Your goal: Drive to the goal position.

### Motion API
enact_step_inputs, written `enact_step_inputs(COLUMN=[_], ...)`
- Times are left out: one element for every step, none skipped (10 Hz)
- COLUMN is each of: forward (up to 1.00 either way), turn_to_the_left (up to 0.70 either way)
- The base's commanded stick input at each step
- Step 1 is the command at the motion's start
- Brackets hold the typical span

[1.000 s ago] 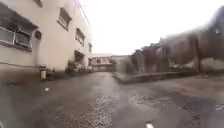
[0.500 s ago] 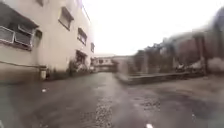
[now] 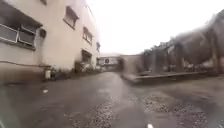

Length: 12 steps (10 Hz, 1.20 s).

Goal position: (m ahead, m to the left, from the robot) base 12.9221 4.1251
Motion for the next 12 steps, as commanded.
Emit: enact_step_inputs(forward=[0.50, 0.50, 0.50, 0.50, 0.50, 0.50, 0.50, 0.50, 0.50, 0.50, 0.50, 0.50], turn_to_the_left=[0.08, 0.08, 0.14, 0.29, 0.43, 0.58, 0.58, 0.58, 0.58, 0.50, 0.35, 0.20])
